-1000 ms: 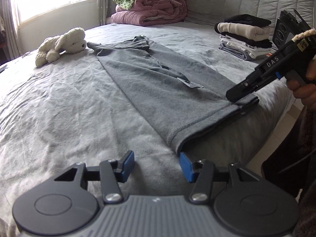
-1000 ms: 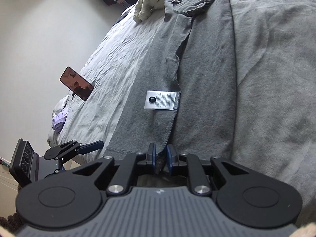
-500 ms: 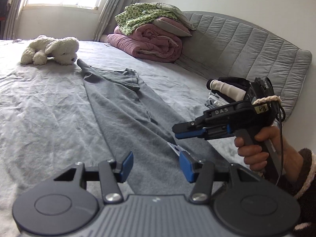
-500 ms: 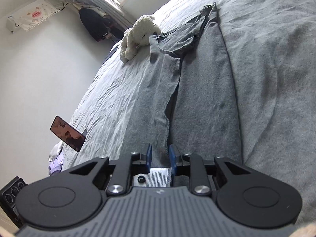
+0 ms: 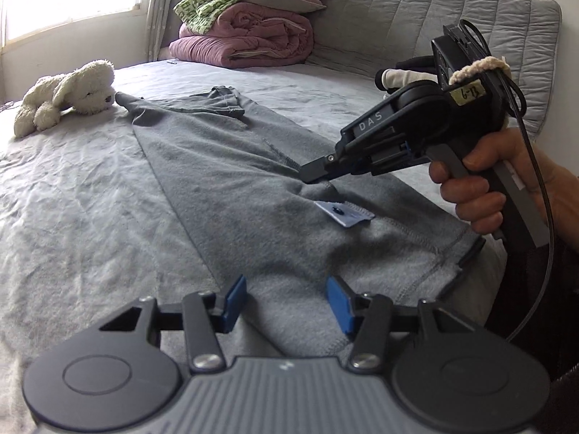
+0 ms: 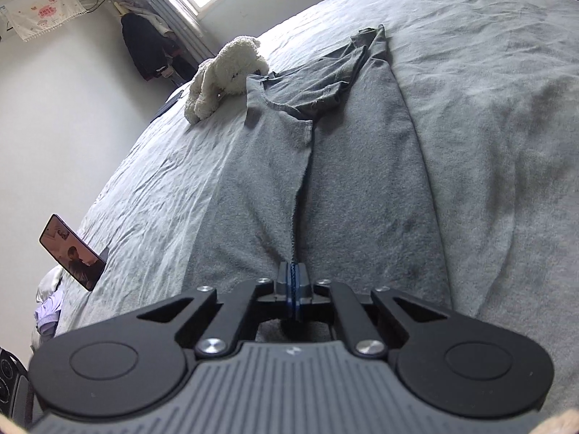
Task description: Fold clothes
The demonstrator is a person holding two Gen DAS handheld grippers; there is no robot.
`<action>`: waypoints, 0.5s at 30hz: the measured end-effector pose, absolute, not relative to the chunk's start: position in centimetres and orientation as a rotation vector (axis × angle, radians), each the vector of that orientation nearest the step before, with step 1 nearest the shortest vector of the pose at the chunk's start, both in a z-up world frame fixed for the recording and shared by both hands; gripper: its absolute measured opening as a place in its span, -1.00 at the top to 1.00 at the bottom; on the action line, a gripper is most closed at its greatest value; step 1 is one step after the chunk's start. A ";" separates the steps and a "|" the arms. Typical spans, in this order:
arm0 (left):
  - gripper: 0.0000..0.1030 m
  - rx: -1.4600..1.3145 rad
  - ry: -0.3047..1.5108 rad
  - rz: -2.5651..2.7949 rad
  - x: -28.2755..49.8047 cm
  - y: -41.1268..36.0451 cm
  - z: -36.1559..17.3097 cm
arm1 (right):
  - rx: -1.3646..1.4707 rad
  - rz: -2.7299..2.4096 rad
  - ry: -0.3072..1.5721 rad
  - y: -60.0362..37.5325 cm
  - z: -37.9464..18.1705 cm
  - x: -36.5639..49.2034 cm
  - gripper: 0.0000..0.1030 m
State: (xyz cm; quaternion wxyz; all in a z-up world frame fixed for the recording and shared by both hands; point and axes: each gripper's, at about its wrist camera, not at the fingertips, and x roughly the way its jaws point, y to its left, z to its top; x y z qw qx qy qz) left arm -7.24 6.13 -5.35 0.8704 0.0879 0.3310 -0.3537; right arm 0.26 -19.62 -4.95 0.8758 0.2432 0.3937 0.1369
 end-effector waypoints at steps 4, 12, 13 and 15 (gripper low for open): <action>-0.01 0.188 0.724 -0.727 -5.6 6.3 -3.6 | 0.509 0.306 0.854 -20.0 -3.5 1.1 0.56; -0.01 -0.010 0.671 -0.723 0.0 5.3 -3.1 | 0.527 0.319 0.880 -20.1 -4.2 4.7 0.62; -0.01 -0.002 0.674 -0.725 0.3 4.9 -3.6 | 0.536 0.326 0.879 -20.2 -4.6 4.8 0.91; 0.00 0.040 0.703 -0.732 0.8 4.3 -5.0 | 0.545 0.334 0.877 -20.6 -5.2 4.9 0.96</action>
